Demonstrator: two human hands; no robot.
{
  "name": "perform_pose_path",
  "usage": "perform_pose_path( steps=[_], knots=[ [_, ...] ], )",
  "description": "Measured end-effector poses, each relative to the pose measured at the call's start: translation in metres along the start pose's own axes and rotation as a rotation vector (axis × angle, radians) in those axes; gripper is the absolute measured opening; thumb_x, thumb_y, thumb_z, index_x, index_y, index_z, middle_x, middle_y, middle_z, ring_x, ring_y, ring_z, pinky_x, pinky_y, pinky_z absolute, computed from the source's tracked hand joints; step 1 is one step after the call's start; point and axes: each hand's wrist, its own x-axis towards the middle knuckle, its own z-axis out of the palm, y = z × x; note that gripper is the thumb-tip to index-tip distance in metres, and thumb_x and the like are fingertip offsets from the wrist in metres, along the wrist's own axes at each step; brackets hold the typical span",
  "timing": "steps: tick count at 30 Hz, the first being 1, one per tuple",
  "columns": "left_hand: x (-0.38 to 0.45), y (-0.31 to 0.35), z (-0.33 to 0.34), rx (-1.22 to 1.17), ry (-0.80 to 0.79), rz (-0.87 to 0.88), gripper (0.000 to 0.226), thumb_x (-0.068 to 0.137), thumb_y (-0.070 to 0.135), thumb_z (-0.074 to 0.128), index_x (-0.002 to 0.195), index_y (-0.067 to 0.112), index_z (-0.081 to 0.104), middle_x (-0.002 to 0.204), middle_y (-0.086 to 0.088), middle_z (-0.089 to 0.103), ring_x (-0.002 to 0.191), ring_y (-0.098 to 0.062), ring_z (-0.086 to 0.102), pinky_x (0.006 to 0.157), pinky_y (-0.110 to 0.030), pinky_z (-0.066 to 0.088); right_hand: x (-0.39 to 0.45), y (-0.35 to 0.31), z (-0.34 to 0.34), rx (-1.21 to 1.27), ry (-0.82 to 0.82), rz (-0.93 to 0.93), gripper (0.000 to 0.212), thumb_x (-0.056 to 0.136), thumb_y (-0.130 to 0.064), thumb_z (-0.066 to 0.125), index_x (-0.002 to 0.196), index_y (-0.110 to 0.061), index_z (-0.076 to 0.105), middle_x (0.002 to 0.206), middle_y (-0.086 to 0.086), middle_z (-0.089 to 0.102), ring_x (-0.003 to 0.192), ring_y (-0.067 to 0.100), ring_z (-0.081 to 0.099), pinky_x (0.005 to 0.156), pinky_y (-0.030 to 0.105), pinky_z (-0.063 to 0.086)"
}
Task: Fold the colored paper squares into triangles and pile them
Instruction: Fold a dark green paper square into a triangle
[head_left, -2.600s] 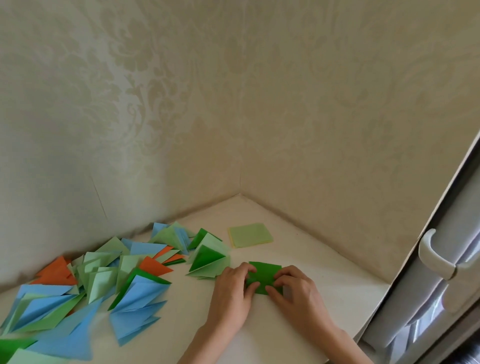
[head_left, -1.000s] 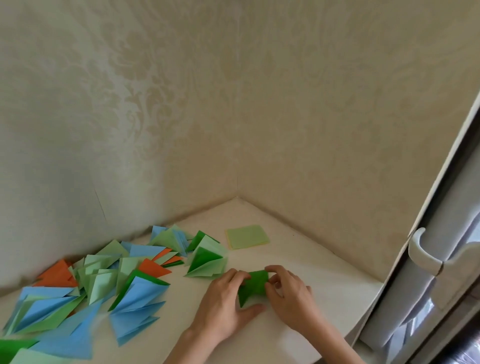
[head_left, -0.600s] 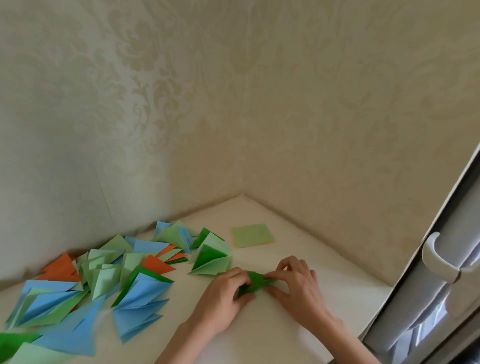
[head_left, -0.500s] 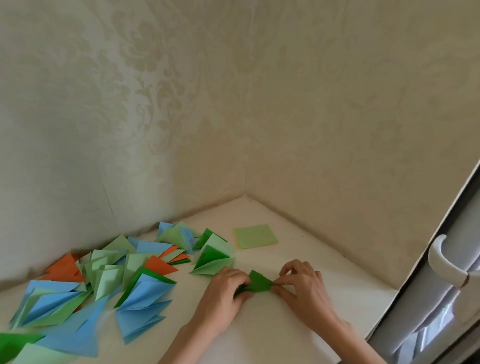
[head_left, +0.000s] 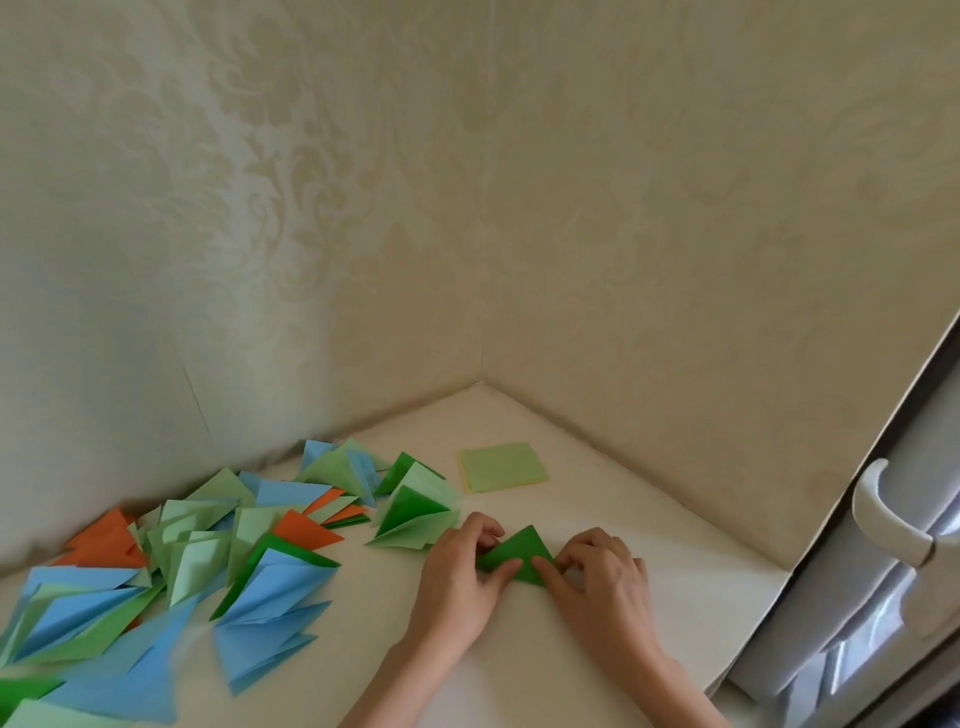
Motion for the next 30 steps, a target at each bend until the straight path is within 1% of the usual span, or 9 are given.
perform_pose_path(
  steps=[4, 8, 13, 19, 22, 24, 26, 28, 30],
  knots=[
    [0.003, 0.003, 0.003, 0.003, 0.011, -0.032, 0.039, 0.069, 0.032, 0.083, 0.093, 0.032, 0.053, 0.078, 0.014, 0.057, 0.078, -0.007, 0.055, 0.070, -0.027, 0.047, -0.001, -0.002, 0.002, -0.039, -0.003, 0.017, 0.027, 0.081, -0.060, 0.060, 0.075, -0.035, 0.052, 0.090, -0.014, 0.049, 0.091, 0.009, 0.046, 0.078, 0.028, 0.031],
    [0.006, 0.000, 0.004, -0.046, 0.020, -0.101, 0.047, 0.065, 0.019, 0.086, 0.097, 0.028, 0.054, 0.087, 0.011, 0.058, 0.077, -0.005, 0.053, 0.068, -0.015, 0.044, -0.001, 0.000, 0.004, 0.003, 0.043, 0.009, 0.027, 0.078, -0.059, 0.064, 0.085, -0.037, 0.050, 0.088, -0.017, 0.050, 0.089, 0.006, 0.048, 0.076, 0.028, 0.030],
    [0.009, -0.005, -0.008, -0.174, -0.002, -0.178, 0.043, 0.066, 0.001, 0.083, 0.089, 0.026, 0.056, 0.079, 0.002, 0.062, 0.067, -0.009, 0.056, 0.065, -0.017, 0.049, 0.001, 0.006, 0.003, 0.067, -0.002, 0.009, 0.025, 0.079, -0.050, 0.068, 0.091, -0.040, 0.048, 0.089, -0.020, 0.050, 0.091, 0.002, 0.046, 0.079, 0.028, 0.029],
    [0.005, -0.008, -0.012, -0.178, 0.000, -0.147, 0.032, 0.072, -0.007, 0.075, 0.085, 0.019, 0.063, 0.078, 0.001, 0.065, 0.073, -0.012, 0.063, 0.068, -0.016, 0.051, 0.000, 0.010, 0.000, 0.111, -0.045, 0.000, 0.020, 0.083, -0.037, 0.068, 0.090, -0.038, 0.049, 0.091, -0.021, 0.052, 0.090, 0.003, 0.046, 0.082, 0.027, 0.030],
    [0.000, -0.006, -0.007, -0.030, 0.027, -0.040, 0.027, 0.074, 0.010, 0.079, 0.090, 0.023, 0.061, 0.082, 0.009, 0.063, 0.077, -0.010, 0.061, 0.070, -0.017, 0.050, -0.004, 0.012, 0.003, 0.093, 0.003, -0.021, 0.020, 0.082, -0.036, 0.069, 0.087, -0.037, 0.050, 0.091, -0.020, 0.052, 0.089, 0.006, 0.048, 0.077, 0.028, 0.029],
    [-0.005, -0.001, -0.002, 0.148, 0.070, 0.058, 0.036, 0.070, 0.033, 0.083, 0.097, 0.022, 0.061, 0.083, 0.011, 0.059, 0.079, -0.009, 0.055, 0.069, -0.021, 0.048, -0.005, 0.013, 0.005, 0.082, 0.017, -0.036, 0.018, 0.083, -0.036, 0.068, 0.087, -0.036, 0.051, 0.091, -0.020, 0.052, 0.089, 0.008, 0.049, 0.076, 0.029, 0.029],
    [-0.008, 0.003, 0.005, 0.269, 0.095, 0.102, 0.046, 0.065, 0.045, 0.082, 0.098, 0.020, 0.061, 0.083, 0.007, 0.057, 0.078, -0.014, 0.051, 0.067, -0.026, 0.047, -0.005, 0.013, 0.006, 0.088, 0.016, -0.049, 0.016, 0.084, -0.036, 0.066, 0.088, -0.037, 0.051, 0.092, -0.020, 0.052, 0.090, 0.009, 0.049, 0.076, 0.030, 0.030],
    [-0.009, 0.007, 0.010, 0.329, 0.107, 0.082, 0.050, 0.063, 0.047, 0.083, 0.098, 0.019, 0.060, 0.084, 0.004, 0.056, 0.078, -0.018, 0.051, 0.068, -0.030, 0.048, -0.005, 0.014, 0.005, 0.084, 0.018, -0.065, 0.012, 0.085, -0.037, 0.064, 0.089, -0.035, 0.053, 0.093, -0.019, 0.052, 0.091, 0.009, 0.049, 0.078, 0.030, 0.031],
    [-0.008, 0.011, 0.011, 0.291, 0.084, 0.007, 0.048, 0.065, 0.043, 0.083, 0.101, 0.020, 0.060, 0.087, 0.003, 0.054, 0.083, -0.020, 0.052, 0.072, -0.030, 0.046, -0.005, 0.015, 0.006, 0.076, 0.023, -0.071, 0.010, 0.086, -0.036, 0.064, 0.091, -0.032, 0.056, 0.094, -0.018, 0.053, 0.091, 0.010, 0.049, 0.078, 0.030, 0.032]
  ],
)
